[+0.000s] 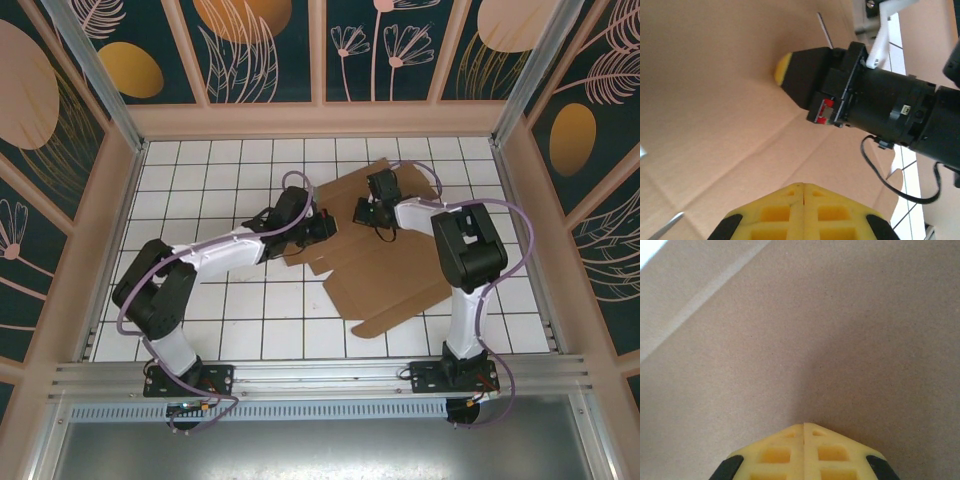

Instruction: Fold the paper box

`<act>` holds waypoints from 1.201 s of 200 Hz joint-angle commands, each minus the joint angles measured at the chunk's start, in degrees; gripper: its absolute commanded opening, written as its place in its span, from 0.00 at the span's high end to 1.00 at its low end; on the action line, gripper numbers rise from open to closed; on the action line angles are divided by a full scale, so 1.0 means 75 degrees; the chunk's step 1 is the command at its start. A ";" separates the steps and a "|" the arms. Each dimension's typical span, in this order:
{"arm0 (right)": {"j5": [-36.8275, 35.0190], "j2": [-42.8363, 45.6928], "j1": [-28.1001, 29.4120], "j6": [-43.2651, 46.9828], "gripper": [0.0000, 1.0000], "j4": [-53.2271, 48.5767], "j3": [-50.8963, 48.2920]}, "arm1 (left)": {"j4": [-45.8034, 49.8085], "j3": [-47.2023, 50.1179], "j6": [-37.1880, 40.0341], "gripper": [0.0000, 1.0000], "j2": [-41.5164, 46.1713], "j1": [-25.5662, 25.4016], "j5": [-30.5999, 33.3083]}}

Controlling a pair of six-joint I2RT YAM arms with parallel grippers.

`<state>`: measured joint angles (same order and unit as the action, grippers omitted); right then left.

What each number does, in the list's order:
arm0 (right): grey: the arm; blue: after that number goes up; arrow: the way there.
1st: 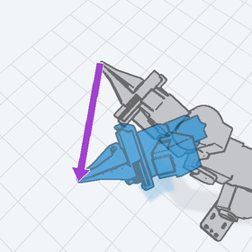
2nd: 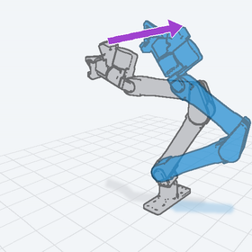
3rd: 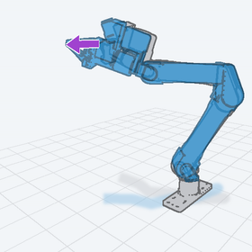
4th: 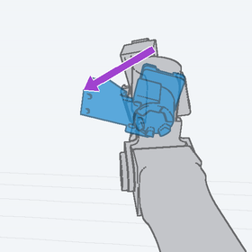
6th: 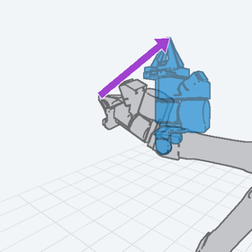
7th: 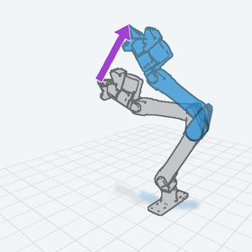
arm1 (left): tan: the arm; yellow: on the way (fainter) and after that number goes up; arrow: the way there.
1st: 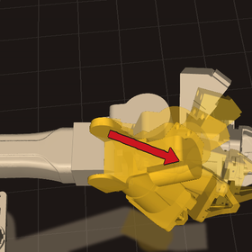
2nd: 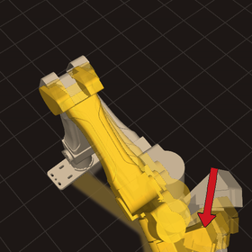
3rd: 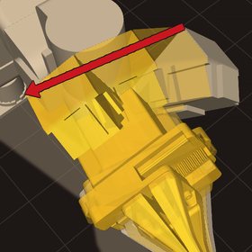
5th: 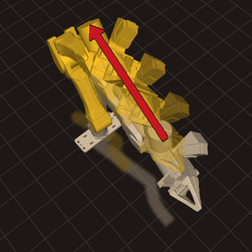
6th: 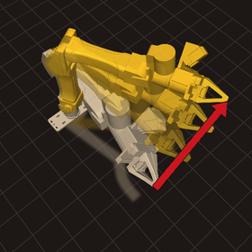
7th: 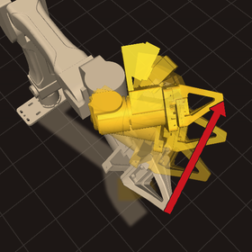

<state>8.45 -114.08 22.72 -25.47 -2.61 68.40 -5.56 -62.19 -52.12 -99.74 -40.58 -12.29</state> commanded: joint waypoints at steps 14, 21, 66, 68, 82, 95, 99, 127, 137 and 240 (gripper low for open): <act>0.1844 0.0556 -0.0328 -0.0354 0.76 0.0996 -0.0378 | 0.0702 -0.1203 0.0273 0.89 -0.1320 -0.0153 -0.0652; 0.1764 0.0764 -0.0471 -0.0331 0.71 0.0970 -0.0417 | 0.0696 -0.1402 0.0229 0.88 -0.1638 -0.0185 -0.0832; -0.0618 0.1452 -0.1210 -0.0027 0.73 -0.1283 -0.0428 | 0.0934 -0.1564 0.0034 1.00 -0.2580 -0.0014 -0.0419; -0.0750 0.1479 -0.1206 -0.0002 0.74 -0.1372 -0.0452 | 0.0922 -0.1531 0.0017 1.00 -0.2592 0.0008 -0.0405; -0.1640 0.1719 -0.1102 0.0074 0.79 -0.1669 -0.0864 | 0.0912 -0.1352 -0.0070 1.00 -0.2569 0.0231 -0.0197; -0.2104 0.2000 -0.0976 0.0080 0.83 -0.1661 -0.1386 | 0.0827 -0.1181 -0.0090 1.00 -0.2543 0.0463 -0.0105; -0.2211 0.2076 -0.0920 0.0069 0.83 -0.1651 -0.1539 | 0.0799 -0.1135 -0.0094 1.00 -0.2533 0.0524 -0.0099; -0.2895 0.2356 -0.0331 0.0048 0.83 -0.1776 -0.2256 | 0.0741 -0.1087 0.0170 1.00 -0.2565 0.0795 -0.0158; -0.2865 0.2434 -0.0156 -0.0010 0.84 -0.1721 -0.2500 | 0.0874 -0.1185 0.0338 1.00 -0.2630 0.0837 -0.0145; 0.0044 0.1919 0.2576 -0.1020 0.89 -0.0783 -0.2235 | 0.1823 -0.2876 0.0950 1.00 -0.3757 0.1410 -0.0735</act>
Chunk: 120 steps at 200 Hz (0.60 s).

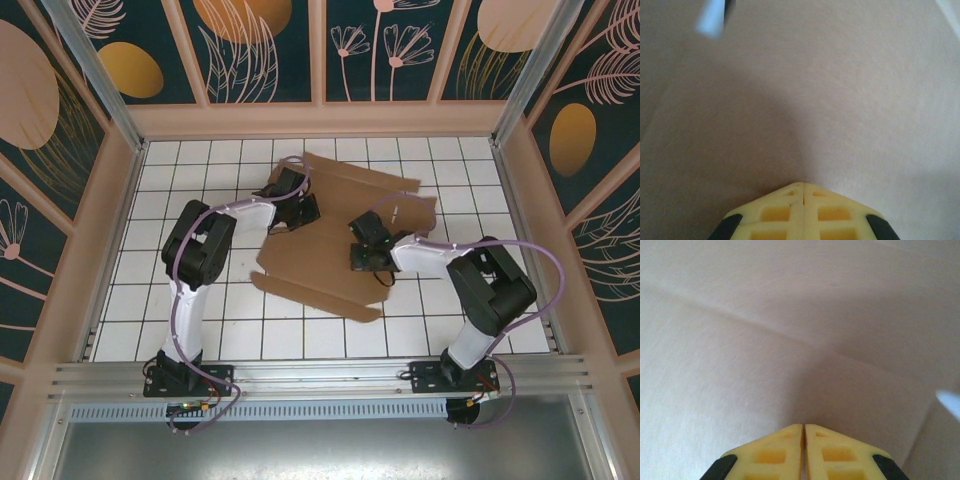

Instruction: Fold the paper box

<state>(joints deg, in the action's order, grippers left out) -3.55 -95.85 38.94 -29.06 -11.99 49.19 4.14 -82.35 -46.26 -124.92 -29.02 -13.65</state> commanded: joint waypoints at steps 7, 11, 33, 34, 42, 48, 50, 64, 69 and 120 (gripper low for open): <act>0.1890 -0.0658 0.0464 -0.0613 0.89 0.0671 0.0526 | 0.0495 -0.0142 0.0158 1.00 -0.0364 -0.0139 -0.0559; 0.2050 -0.0720 0.0478 -0.0650 0.88 0.0800 0.0629 | 0.0481 -0.0104 0.0183 1.00 -0.0329 -0.0139 -0.0539; 0.2477 -0.0587 0.0416 -0.0660 0.84 0.1310 0.0887 | 0.0689 0.0009 0.0535 1.00 0.0094 -0.0139 -0.0209; 0.2477 -0.0560 0.0407 -0.0643 0.84 0.1325 0.0891 | 0.0690 0.0022 0.0551 1.00 0.0119 -0.0139 -0.0179; 0.2430 -0.0309 0.0287 -0.0530 0.82 0.1352 0.0880 | 0.0702 0.0125 0.0680 1.00 0.0393 -0.0139 -0.0039; 0.2332 -0.0102 0.0162 -0.0450 0.80 0.1324 0.0846 | 0.0672 0.0219 0.0737 1.00 0.0621 -0.0139 0.0012; 0.2295 -0.0029 0.0102 -0.0418 0.80 0.1298 0.0833 | 0.0653 0.0262 0.0756 1.00 0.0709 -0.0139 0.0029; 0.2197 0.0345 -0.0396 -0.0237 0.76 0.1199 0.0753 | 0.0525 0.0498 0.0769 1.00 0.1201 -0.0138 0.0008; 0.2163 0.0389 -0.0602 -0.0157 0.75 0.1093 0.0766 | 0.0478 0.0602 0.0737 1.00 0.1357 -0.0137 -0.0033; 0.0686 -0.0742 -0.1924 0.0822 0.67 -0.0340 0.1826 | -0.1015 0.3071 -0.0409 1.00 0.2964 -0.0136 -0.0692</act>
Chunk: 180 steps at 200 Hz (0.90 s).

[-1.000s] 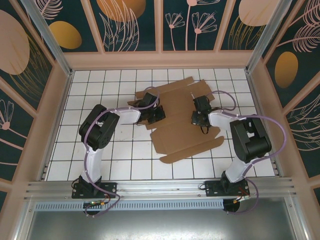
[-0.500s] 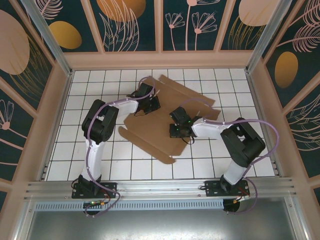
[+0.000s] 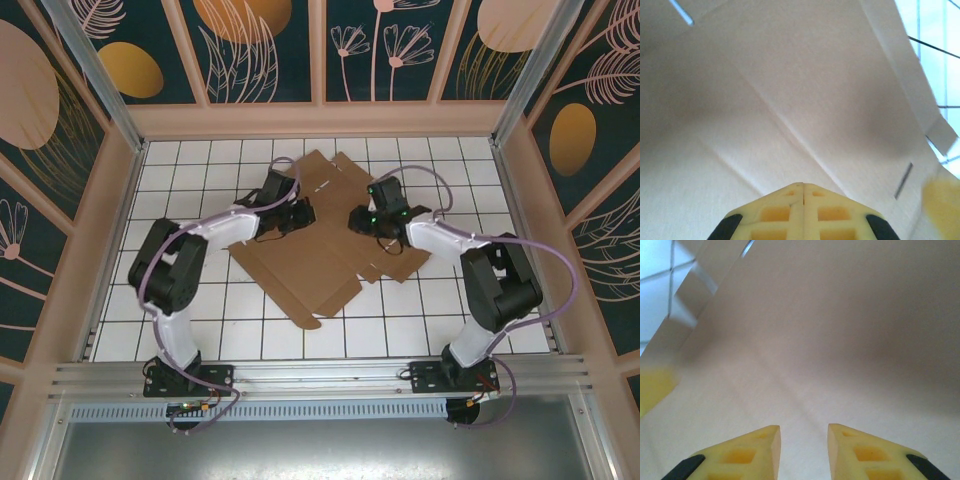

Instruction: Fold the paper box

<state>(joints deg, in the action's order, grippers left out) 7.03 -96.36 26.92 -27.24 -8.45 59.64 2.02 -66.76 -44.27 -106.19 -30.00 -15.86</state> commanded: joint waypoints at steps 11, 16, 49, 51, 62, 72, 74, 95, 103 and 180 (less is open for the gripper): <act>-0.0784 -0.0931 -0.0455 0.0664 0.66 -0.0807 0.0505 | -0.0855 0.1368 -0.0908 1.00 0.0575 -0.0008 -0.0531; -0.0778 -0.1050 -0.0499 0.0709 0.66 -0.0821 0.0548 | -0.0829 0.1424 -0.0955 1.00 0.0610 -0.0004 -0.0528; -0.0571 -0.1580 -0.0452 0.0902 0.65 -0.0884 0.0640 | -0.0469 0.2062 -0.1147 1.00 0.0718 0.0033 -0.0031; -0.0550 -0.1599 -0.0443 0.0908 0.64 -0.0879 0.0621 | -0.0454 0.2062 -0.1174 1.00 0.0706 0.0043 -0.0007; -0.0495 -0.1628 -0.0351 0.0897 0.64 -0.0906 0.0523 | -0.0365 0.2124 -0.1245 1.00 0.0633 0.0155 0.0000; -0.0467 -0.1556 -0.0184 0.0902 0.64 -0.0905 0.0383 | -0.0355 0.2168 -0.1254 1.00 0.0541 0.0302 -0.0052; -0.0468 -0.1546 -0.0148 0.0902 0.64 -0.0902 0.0334 | -0.0344 0.2179 -0.1259 1.00 0.0527 0.0330 -0.0062; -0.0155 -0.1263 0.0321 0.0804 0.63 -0.0794 -0.0133 | -0.0313 0.2258 -0.1314 1.00 0.0373 0.0715 -0.0161; 0.0037 -0.1132 0.0477 0.0715 0.63 -0.0699 -0.0315 | -0.0282 0.2248 -0.1316 1.00 0.0339 0.0834 -0.0169; 0.0871 0.0739 0.0313 0.0979 0.26 -0.0564 -0.0431 | 0.0678 0.0618 -0.0102 1.00 0.0171 0.0966 -0.0013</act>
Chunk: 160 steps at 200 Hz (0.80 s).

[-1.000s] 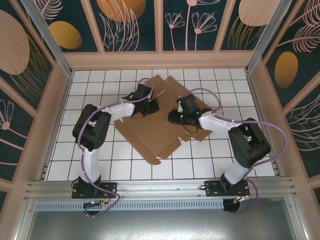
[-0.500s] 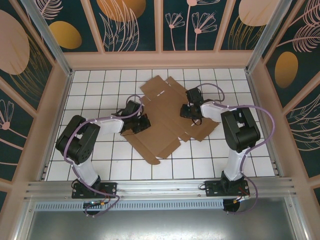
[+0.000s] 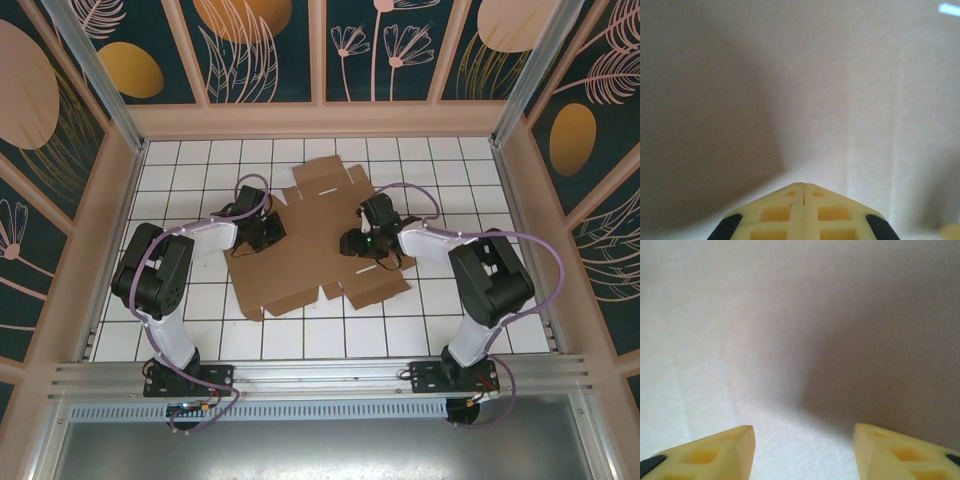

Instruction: Fold the paper box

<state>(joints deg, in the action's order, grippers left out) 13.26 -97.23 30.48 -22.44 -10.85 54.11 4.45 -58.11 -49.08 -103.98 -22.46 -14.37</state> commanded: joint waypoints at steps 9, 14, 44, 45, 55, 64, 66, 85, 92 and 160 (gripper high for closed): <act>-0.0004 0.1006 -0.0370 0.0446 0.13 -0.0278 0.0458 | 0.0368 -0.0634 0.0565 1.00 -0.0130 -0.0091 -0.0366; 0.0021 0.1028 -0.0512 0.0498 0.13 -0.0329 0.0577 | 0.0357 -0.0690 0.0598 1.00 -0.0130 -0.0155 -0.0408; -0.0577 0.0334 -0.1333 0.1359 0.12 -0.0830 0.1536 | 0.0168 -0.0626 0.0449 1.00 -0.0133 -0.0404 -0.0510; -0.0592 0.0274 -0.1357 0.1402 0.12 -0.0857 0.1590 | 0.0139 -0.0594 0.0420 1.00 -0.0136 -0.0398 -0.0515; -0.0733 -0.0250 -0.1589 0.1723 0.12 -0.1048 0.1962 | -0.0142 -0.0309 0.0223 1.00 -0.0127 -0.0379 -0.0579; -0.0645 -0.0722 -0.1783 0.2047 0.11 -0.1216 0.2289 | -0.0425 -0.0036 0.0066 1.00 -0.0116 -0.0378 -0.0667; -0.0614 -0.0834 -0.1821 0.2111 0.11 -0.1264 0.2369 | -0.0501 0.0036 0.0041 1.00 -0.0116 -0.0371 -0.0696; 0.0092 -0.1514 -0.2242 0.2556 0.10 -0.1366 0.2814 | -0.0992 0.0504 -0.0272 1.00 -0.0197 -0.0381 -0.0920; 0.0468 -0.1712 -0.2424 0.2631 0.10 -0.1377 0.2920 | -0.1064 0.0559 -0.0321 1.00 -0.0253 -0.0372 -0.0974; 0.4903 -0.3146 -0.3281 0.2559 0.13 -0.1482 0.3250 | -0.1246 0.0715 -0.0314 1.00 -0.0712 -0.0268 -0.1017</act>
<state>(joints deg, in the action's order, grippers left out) 35.55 -116.53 5.34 -4.34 -19.14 77.32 -4.58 -53.65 -51.05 -107.11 -25.12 -22.06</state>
